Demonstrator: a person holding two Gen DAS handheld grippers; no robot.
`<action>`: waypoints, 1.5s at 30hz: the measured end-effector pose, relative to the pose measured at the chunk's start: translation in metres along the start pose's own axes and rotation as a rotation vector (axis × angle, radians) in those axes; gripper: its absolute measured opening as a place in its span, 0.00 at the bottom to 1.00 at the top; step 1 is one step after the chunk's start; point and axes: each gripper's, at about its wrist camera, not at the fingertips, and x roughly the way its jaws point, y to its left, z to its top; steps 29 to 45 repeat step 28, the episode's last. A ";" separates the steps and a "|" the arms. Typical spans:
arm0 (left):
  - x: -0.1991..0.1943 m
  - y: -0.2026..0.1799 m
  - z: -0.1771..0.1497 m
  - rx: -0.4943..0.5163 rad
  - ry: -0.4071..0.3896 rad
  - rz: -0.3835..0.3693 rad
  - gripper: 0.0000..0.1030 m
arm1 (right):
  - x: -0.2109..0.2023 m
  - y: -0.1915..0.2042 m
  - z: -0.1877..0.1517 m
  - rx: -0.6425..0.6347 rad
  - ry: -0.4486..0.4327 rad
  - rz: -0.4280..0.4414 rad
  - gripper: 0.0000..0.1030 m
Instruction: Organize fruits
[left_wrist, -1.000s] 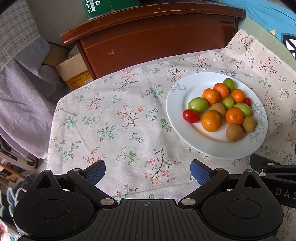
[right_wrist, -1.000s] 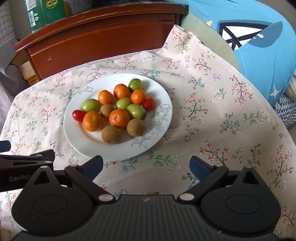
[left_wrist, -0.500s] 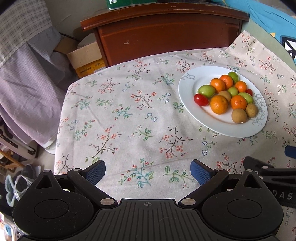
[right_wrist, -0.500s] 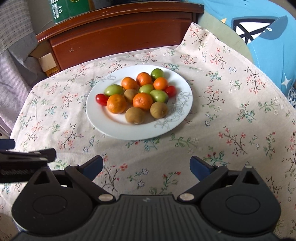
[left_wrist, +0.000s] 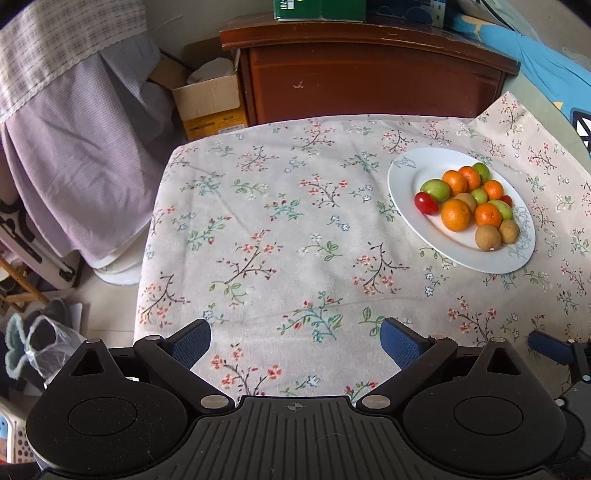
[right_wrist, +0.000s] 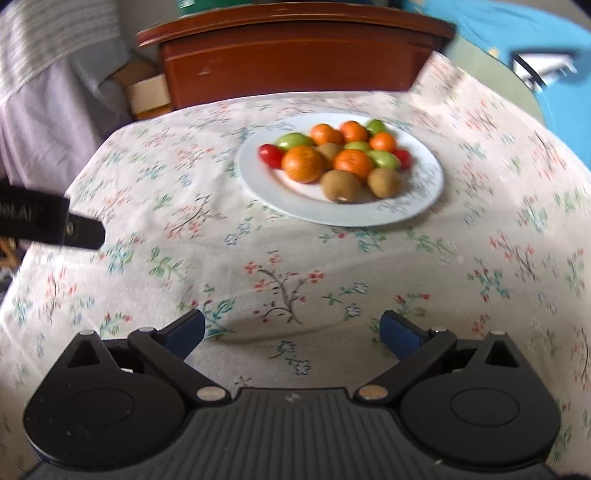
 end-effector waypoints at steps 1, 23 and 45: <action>0.000 0.002 -0.001 -0.005 0.001 -0.001 0.96 | 0.002 0.003 -0.001 -0.026 -0.005 0.000 0.99; 0.017 0.005 -0.009 -0.005 0.061 0.017 0.96 | 0.025 0.013 0.003 -0.022 -0.150 -0.026 1.00; 0.020 0.007 -0.009 -0.013 0.063 0.021 0.96 | 0.025 0.014 0.003 -0.023 -0.152 -0.027 1.00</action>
